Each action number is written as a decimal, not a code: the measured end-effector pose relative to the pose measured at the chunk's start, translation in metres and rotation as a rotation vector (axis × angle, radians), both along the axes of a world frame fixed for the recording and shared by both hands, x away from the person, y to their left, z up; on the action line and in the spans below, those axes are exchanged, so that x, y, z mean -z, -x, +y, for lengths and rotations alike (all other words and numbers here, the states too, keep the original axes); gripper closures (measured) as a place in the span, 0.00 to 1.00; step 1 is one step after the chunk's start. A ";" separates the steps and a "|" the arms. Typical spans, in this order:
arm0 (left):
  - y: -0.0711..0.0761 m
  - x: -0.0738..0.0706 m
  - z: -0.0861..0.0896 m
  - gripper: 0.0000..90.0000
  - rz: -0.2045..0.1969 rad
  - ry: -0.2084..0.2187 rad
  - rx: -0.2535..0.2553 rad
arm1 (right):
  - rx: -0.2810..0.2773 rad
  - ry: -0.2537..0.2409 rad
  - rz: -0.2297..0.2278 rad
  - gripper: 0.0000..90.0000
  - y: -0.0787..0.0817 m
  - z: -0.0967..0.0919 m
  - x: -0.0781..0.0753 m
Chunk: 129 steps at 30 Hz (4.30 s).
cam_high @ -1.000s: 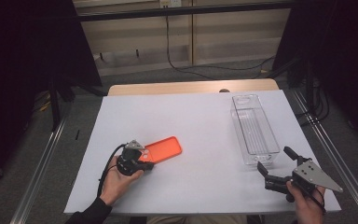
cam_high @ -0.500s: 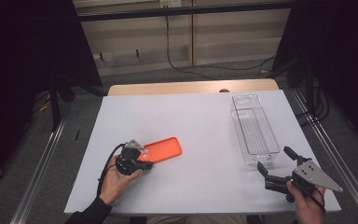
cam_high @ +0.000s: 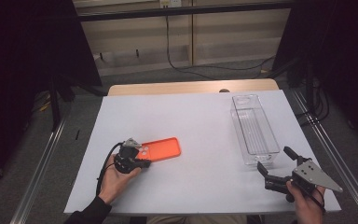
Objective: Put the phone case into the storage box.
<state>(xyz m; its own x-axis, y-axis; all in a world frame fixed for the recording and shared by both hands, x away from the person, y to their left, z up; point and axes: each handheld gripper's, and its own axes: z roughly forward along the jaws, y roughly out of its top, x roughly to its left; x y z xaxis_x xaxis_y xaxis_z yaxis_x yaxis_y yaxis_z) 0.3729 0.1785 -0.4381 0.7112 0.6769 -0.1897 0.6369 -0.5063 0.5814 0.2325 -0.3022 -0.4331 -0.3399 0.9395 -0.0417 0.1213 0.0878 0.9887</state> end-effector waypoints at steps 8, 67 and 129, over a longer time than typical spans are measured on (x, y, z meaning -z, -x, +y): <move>-0.002 0.000 0.003 1.00 -0.005 -0.005 -0.012 | 0.000 0.000 0.000 0.00 0.000 0.000 0.000; -0.025 0.001 0.022 1.00 -0.033 -0.026 -0.091 | -0.001 -0.002 -0.003 0.00 0.000 0.000 0.000; -0.078 0.002 0.023 1.00 -0.071 -0.052 -0.168 | -0.002 0.002 0.007 0.00 -0.001 0.000 0.000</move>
<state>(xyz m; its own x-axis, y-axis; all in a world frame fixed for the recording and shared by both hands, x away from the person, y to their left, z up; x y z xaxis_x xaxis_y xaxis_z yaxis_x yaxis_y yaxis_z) 0.4506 0.2017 -0.4402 0.5980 0.7945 -0.1053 0.6734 -0.4268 0.6036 0.2332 -0.3023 -0.4334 -0.3420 0.9388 -0.0410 0.1285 0.0900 0.9876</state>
